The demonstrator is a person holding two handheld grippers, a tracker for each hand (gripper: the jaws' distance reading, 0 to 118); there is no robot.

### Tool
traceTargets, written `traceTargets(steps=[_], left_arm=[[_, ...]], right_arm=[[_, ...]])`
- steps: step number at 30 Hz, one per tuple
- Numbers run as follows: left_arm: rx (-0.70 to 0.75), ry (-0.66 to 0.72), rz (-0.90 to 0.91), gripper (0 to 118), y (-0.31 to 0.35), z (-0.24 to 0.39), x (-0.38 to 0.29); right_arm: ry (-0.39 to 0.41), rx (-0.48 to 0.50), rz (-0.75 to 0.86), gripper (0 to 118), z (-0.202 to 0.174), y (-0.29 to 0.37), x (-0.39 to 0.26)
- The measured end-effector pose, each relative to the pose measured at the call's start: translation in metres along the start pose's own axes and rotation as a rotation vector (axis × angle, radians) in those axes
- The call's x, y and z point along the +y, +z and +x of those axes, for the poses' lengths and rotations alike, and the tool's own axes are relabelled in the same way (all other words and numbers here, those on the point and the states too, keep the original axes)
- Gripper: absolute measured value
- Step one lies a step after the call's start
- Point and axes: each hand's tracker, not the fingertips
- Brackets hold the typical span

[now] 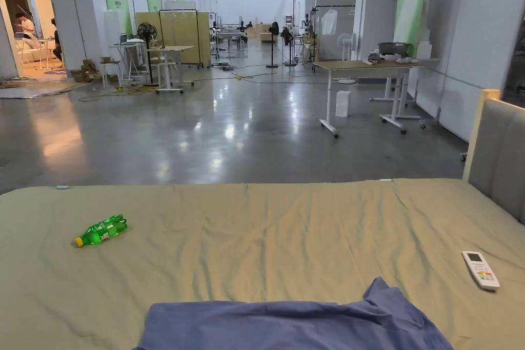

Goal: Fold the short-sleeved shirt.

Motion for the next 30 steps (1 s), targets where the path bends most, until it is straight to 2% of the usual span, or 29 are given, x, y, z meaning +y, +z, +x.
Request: traceTargets(steps=[6, 17, 18, 19, 20, 21, 22, 25, 30], left_arm=[[-0.023, 0.020, -0.008, 0, 0.004, 0.006, -0.004], [-0.033, 0.037, -0.050, 0, -0.008, -0.007, -0.014], [-0.023, 0.045, -0.054, 2, -0.010, -0.002, -0.014], [-0.006, 0.064, -0.064, 14, -0.017, -0.008, -0.019], [0.031, 0.110, -0.109, 36, -0.023, -0.016, -0.023], [0.055, 0.165, -0.156, 47, -0.036, -0.031, -0.031], [0.053, 0.216, -0.181, 51, -0.043, -0.035, -0.035], [0.027, 0.342, -0.286, 51, -0.079, -0.068, -0.070], [0.099, 0.317, -0.505, 51, -0.158, -0.094, -0.136]], right_arm=[[0.039, 0.013, 0.002, 0, -0.007, 0.002, 0.002], [0.008, 0.045, -0.036, 0, -0.007, -0.007, -0.005], [0.004, 0.048, -0.042, 0, -0.006, -0.008, -0.006], [0.001, 0.050, -0.051, 0, -0.007, -0.009, -0.007], [-0.004, 0.053, -0.064, 0, -0.006, -0.010, -0.009], [-0.015, 0.056, -0.083, 0, -0.006, -0.010, -0.012], [-0.012, 0.059, -0.084, 0, -0.005, -0.010, -0.014], [-0.032, 0.064, -0.114, 0, -0.004, -0.011, -0.024], [-0.053, 0.062, -0.172, 0, -0.002, -0.014, -0.034]])
